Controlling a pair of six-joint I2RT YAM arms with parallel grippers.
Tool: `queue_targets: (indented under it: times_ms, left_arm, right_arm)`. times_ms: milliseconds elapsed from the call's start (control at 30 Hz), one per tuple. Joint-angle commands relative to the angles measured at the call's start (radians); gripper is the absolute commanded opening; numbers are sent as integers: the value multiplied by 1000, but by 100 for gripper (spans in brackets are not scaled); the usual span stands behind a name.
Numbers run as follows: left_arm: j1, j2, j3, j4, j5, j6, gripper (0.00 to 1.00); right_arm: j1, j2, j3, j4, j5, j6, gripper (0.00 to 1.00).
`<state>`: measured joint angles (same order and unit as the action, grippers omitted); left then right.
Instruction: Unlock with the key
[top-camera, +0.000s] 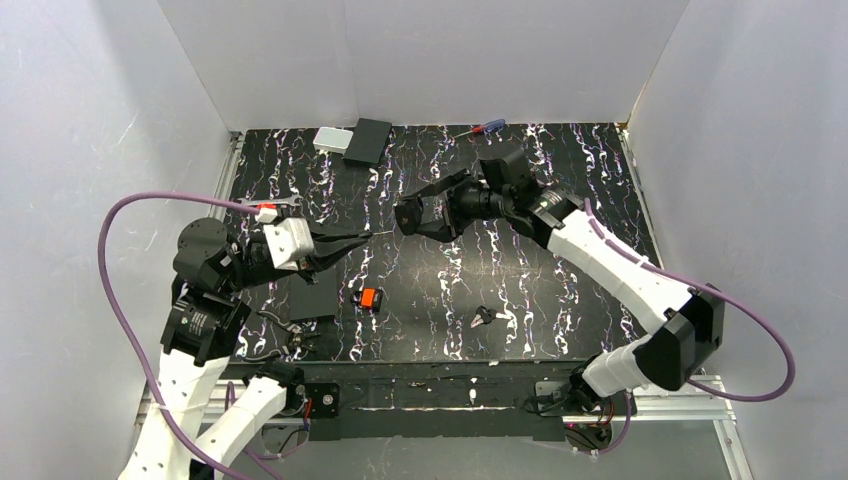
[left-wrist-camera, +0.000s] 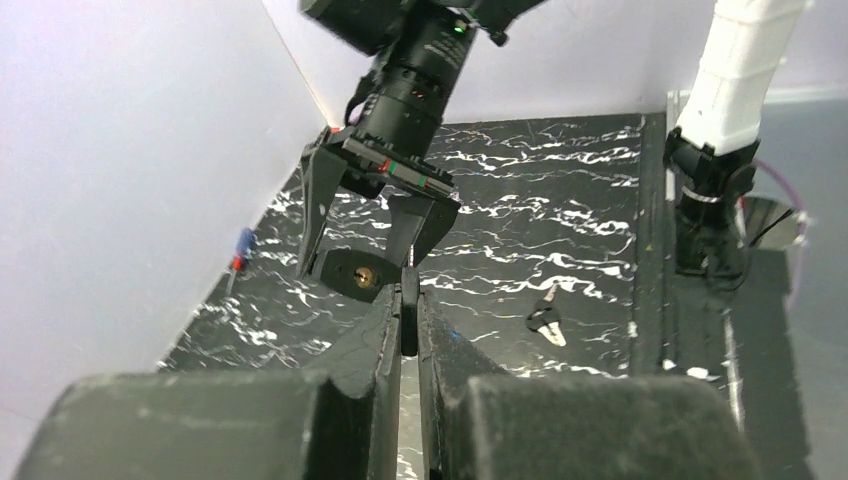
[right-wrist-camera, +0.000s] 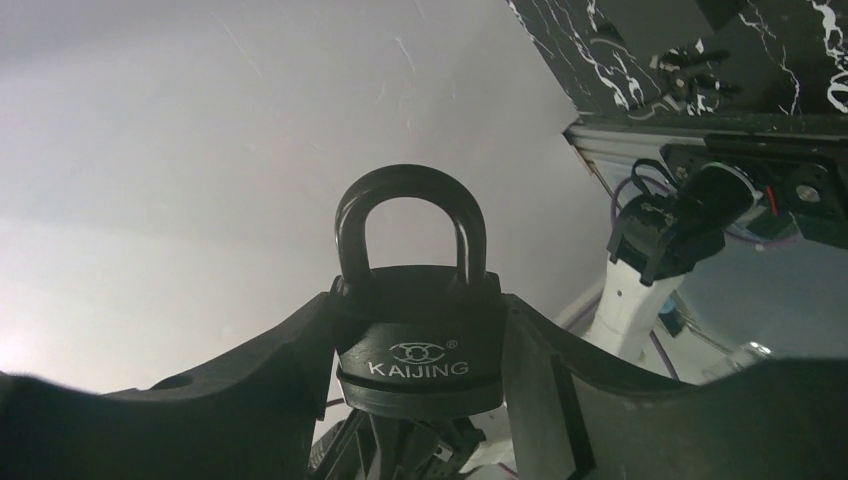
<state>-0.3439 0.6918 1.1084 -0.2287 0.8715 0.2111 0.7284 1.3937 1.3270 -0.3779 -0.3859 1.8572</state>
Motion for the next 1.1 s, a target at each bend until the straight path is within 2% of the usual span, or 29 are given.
queue_targets:
  times_ms: [0, 167, 333, 433, 567, 633, 833, 1067]
  left_arm:
    - [-4, 27, 47, -42, 108, 301, 0]
    - [-5, 23, 69, -86, 116, 551, 0]
    - [-31, 17, 105, -289, 28, 867, 0]
    - [-79, 18, 86, -344, -38, 984, 0]
    - [-95, 30, 69, -351, -60, 1063, 0]
    - [-115, 39, 74, -381, -82, 1149, 0]
    - [-241, 85, 89, -465, -200, 1304, 0]
    - [-323, 113, 101, -520, -292, 1397, 0]
  right_arm:
    - [-1, 87, 187, -196, -177, -96, 1]
    - [-2, 140, 325, -507, -190, -192, 1]
    - [-6, 108, 293, -569, -184, -142, 1]
    - [-6, 67, 247, -562, -148, -62, 1]
    - [-7, 61, 258, -572, -121, 20, 1]
    - [-7, 96, 312, -606, -123, 24, 1]
    - [-7, 244, 494, -795, -145, -77, 1]
    - [-8, 291, 517, -857, -133, -141, 1]
